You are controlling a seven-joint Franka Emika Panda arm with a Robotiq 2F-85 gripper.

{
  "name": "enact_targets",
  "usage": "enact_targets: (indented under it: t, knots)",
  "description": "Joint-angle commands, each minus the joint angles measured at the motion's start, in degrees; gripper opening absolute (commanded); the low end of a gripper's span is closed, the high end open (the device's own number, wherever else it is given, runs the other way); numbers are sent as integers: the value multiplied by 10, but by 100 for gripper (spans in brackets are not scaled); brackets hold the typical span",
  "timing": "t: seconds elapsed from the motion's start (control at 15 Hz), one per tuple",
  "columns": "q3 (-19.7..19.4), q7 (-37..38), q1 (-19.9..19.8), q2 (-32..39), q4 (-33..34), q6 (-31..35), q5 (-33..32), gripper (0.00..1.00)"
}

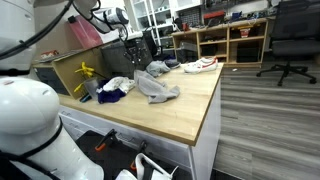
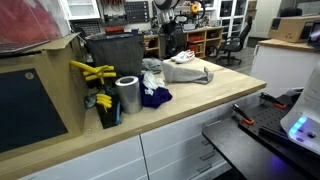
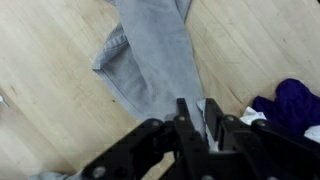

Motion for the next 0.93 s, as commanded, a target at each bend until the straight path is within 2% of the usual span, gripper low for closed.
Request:
enact_targets:
  t: [0.0, 0.2, 0.4, 0.87]
  knots:
    - [-6, 0, -7, -18, -8, 31, -3, 57]
    - [-15, -7, -26, -55, -35, 56, -2, 79]
    - [-40, 10, -50, -71, -43, 38, 2, 100]
    - [-93, 101, -109, -60, -98, 71, 38, 100]
